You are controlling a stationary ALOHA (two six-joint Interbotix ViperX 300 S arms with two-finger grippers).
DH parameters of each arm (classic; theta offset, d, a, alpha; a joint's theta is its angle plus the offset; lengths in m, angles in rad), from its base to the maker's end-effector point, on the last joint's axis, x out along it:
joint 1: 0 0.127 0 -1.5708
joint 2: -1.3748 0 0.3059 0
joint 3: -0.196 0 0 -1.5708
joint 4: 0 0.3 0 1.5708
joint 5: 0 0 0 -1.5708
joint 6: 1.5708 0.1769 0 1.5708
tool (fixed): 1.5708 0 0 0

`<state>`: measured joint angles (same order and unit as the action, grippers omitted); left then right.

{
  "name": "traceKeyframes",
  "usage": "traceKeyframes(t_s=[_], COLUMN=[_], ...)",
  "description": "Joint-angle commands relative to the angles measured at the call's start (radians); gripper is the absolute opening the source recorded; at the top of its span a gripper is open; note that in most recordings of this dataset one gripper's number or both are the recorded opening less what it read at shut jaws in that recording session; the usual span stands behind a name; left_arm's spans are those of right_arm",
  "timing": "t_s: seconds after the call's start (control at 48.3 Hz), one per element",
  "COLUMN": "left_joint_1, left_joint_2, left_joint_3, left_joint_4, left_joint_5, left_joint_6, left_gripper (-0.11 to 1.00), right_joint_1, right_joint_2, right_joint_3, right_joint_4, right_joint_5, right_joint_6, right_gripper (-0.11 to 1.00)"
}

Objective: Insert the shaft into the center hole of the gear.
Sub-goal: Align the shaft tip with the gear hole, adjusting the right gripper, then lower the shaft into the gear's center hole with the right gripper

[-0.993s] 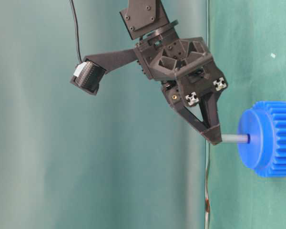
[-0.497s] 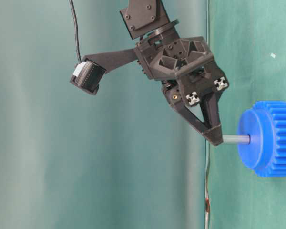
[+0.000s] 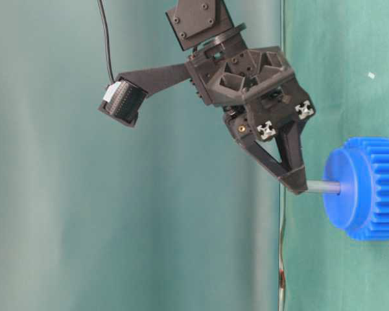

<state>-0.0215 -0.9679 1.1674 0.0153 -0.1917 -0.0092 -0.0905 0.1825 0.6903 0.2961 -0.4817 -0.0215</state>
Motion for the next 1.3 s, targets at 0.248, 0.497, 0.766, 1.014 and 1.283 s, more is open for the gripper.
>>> traceKeyframes(t_s=[0.248,0.497,0.766,1.014,1.283], left_joint_1=[0.002,0.0,0.002,0.002,0.002], left_joint_2=[0.003,0.003,0.005,0.008,0.003], left_joint_3=[-0.023,-0.023,-0.023,-0.023,-0.025], left_joint_4=[0.002,0.002,0.002,0.002,0.002], left_joint_5=[-0.005,0.0,0.0,0.0,0.0], left_joint_6=[0.0,0.0,0.002,0.002,0.0], left_gripper=[0.0,0.0,0.0,0.0,0.0], right_joint_1=[0.003,0.003,0.005,0.005,0.005], right_joint_2=[0.069,0.071,0.069,0.054,-0.038], right_joint_3=[-0.049,-0.048,-0.048,-0.046,-0.028], right_joint_4=[0.005,0.005,0.002,0.002,0.002], right_joint_5=[-0.008,-0.005,0.014,0.015,0.014], right_joint_6=[0.011,0.009,0.005,0.003,-0.023], right_gripper=[0.16,0.16,0.17,0.22,0.85])
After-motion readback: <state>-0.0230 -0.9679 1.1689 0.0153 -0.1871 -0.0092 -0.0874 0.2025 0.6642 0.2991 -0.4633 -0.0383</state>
